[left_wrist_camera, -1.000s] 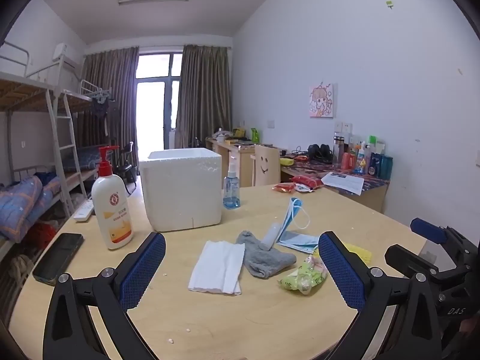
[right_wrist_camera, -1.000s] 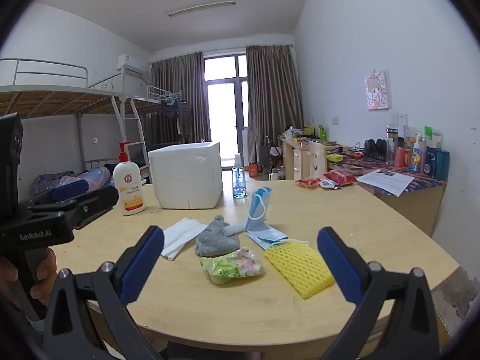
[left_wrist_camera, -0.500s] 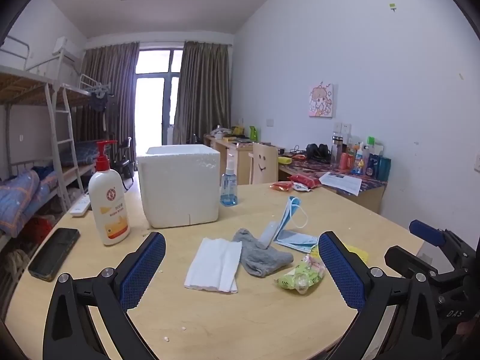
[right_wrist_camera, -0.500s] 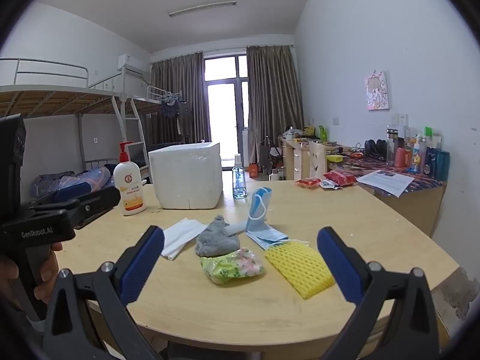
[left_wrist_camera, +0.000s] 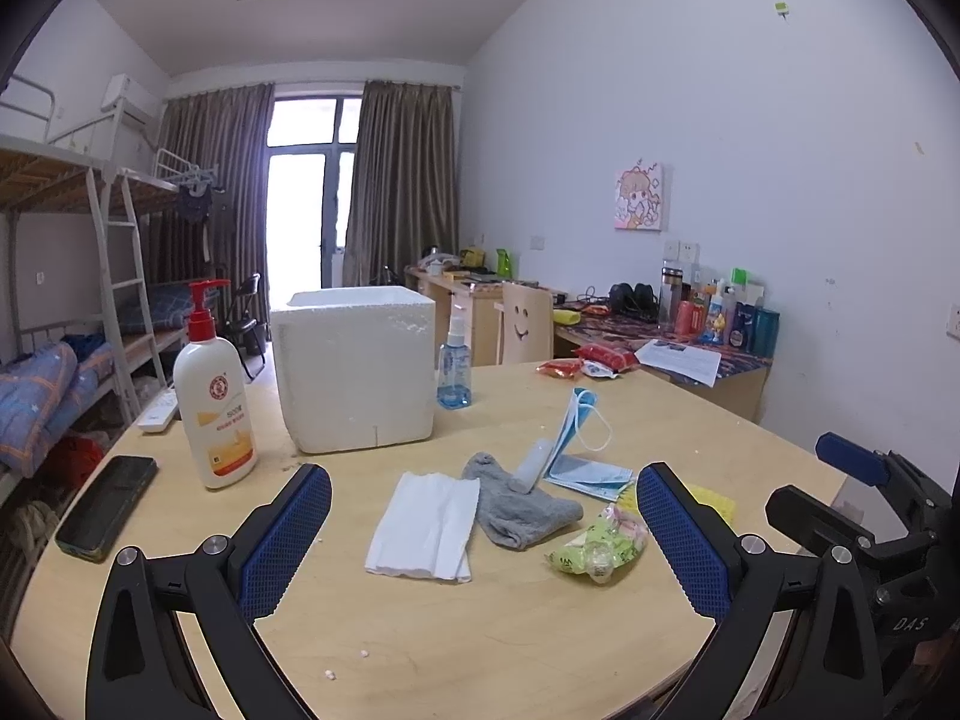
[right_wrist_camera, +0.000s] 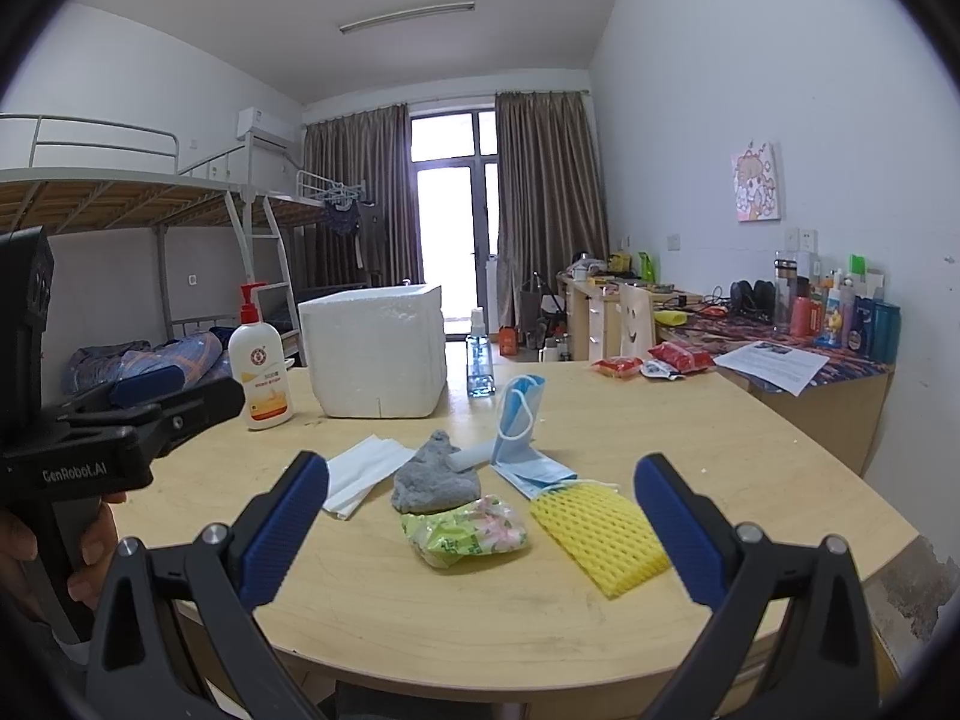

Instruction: Organize soft objects

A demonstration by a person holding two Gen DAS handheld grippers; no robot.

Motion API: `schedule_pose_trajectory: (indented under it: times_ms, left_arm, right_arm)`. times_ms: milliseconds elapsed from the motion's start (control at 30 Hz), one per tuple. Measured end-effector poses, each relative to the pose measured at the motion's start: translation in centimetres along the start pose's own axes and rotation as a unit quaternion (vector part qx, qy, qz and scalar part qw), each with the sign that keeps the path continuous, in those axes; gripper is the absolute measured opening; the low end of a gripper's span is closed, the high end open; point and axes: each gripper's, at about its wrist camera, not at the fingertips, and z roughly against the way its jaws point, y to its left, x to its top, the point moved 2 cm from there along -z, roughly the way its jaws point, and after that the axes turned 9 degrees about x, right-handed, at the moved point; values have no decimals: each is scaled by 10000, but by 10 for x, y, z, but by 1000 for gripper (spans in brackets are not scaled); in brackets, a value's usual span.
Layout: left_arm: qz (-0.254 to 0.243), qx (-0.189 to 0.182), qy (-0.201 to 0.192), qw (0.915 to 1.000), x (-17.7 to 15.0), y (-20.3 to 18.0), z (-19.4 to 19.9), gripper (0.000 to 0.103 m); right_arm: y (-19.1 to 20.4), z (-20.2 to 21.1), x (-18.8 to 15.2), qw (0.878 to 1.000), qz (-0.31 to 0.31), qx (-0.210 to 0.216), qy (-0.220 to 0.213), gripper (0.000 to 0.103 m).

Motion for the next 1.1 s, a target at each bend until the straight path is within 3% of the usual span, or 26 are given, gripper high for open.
schedule_pose_trajectory:
  times_ms: [1100]
  left_arm:
    - [-42,49,137,9999,-2,2,-5,102]
  right_arm:
    - [0,-1,1,10000,21,2,36,103]
